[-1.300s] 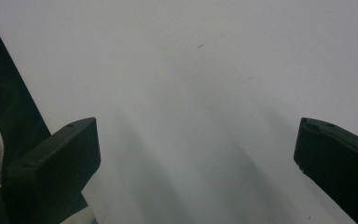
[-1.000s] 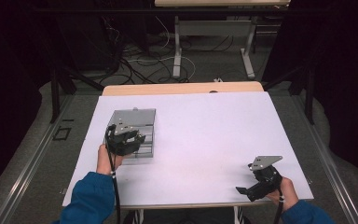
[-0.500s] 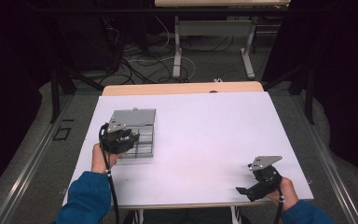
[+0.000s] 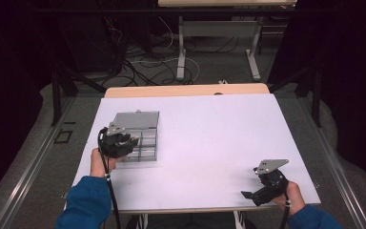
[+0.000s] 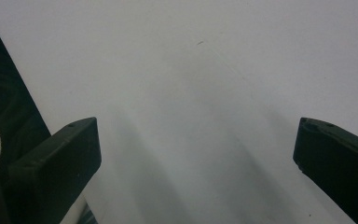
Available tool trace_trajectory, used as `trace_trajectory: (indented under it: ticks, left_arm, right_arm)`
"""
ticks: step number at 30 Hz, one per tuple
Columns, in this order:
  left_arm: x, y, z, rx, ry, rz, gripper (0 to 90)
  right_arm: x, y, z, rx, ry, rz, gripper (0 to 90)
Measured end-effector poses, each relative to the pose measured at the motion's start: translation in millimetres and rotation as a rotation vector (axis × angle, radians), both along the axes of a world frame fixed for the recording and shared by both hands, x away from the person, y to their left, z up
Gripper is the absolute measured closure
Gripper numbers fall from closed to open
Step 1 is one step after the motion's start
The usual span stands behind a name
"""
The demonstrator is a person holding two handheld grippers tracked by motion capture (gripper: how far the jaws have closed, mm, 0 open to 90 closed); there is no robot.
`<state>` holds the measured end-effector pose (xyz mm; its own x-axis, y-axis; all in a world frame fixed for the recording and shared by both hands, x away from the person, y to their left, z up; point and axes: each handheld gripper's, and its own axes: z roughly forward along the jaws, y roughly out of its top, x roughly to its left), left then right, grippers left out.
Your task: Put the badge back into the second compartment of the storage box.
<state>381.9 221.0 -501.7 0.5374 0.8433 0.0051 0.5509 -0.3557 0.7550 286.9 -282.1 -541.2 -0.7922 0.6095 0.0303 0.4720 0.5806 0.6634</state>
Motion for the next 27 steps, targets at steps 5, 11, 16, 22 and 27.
trace_trajectory:
  ticks: [5,11,16,22,27]
  left_arm:
    - [0.0,1.4,-2.3,0.009,0.004,0.005,58.6]
    - [-1.2,4.0,-1.8,0.019,0.007,-0.001,58.6]
    - [0.9,4.0,-3.0,0.019,0.014,-0.002,58.6]
    - [0.2,1.9,-2.6,0.025,0.010,-0.010,58.6]
    - [0.5,1.5,-2.7,0.033,0.024,-0.015,58.6]
  right_arm:
    - [1.9,-0.3,-1.0,0.002,-0.005,0.007,0.5]
    - [1.3,1.8,-0.8,-0.005,-0.007,-0.004,0.8]
    - [1.8,2.2,-1.4,-0.010,0.002,-0.005,0.7]
    - [1.0,2.2,-1.8,-0.003,-0.010,-0.009,0.8]
    - [0.1,2.0,0.1,-0.010,0.000,-0.005,0.8]
